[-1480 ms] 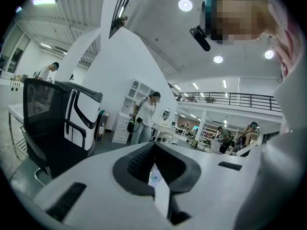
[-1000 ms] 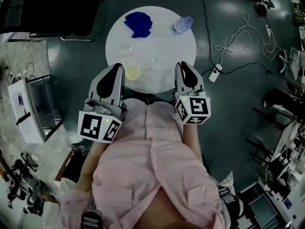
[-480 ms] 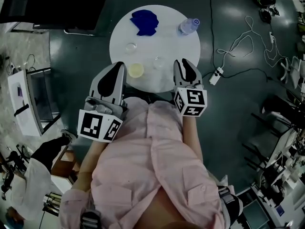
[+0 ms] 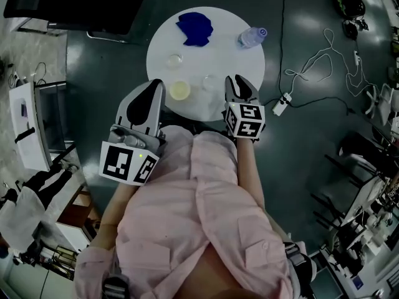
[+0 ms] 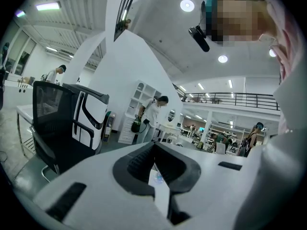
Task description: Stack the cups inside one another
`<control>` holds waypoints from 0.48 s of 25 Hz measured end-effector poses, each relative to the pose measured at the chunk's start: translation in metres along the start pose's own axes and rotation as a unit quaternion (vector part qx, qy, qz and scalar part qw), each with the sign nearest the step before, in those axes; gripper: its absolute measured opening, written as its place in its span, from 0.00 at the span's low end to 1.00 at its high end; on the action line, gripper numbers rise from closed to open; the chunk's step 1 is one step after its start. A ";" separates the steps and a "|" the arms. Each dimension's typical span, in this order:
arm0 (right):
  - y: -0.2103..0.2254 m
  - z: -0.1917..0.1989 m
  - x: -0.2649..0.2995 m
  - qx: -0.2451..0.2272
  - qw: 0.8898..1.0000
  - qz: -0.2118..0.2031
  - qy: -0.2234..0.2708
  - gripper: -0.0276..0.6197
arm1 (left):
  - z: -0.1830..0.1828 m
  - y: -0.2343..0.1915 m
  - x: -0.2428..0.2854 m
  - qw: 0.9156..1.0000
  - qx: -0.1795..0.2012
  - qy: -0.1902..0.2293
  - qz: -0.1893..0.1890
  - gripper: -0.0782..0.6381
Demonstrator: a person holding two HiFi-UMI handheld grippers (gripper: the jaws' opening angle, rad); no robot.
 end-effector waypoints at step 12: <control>0.006 0.049 0.044 -0.002 0.995 0.001 -0.098 0.17 | 0.002 -0.001 0.000 1.000 0.001 -0.001 -0.002 0.12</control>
Point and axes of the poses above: the fingertips, and each gripper's own axes: x forward along the fingers, y to its right, z out of its underside, the point moved 5 cm from there along -x, backward along the fingers, and after that the axes turned 8 degrees about x, right-handed, at the moved point
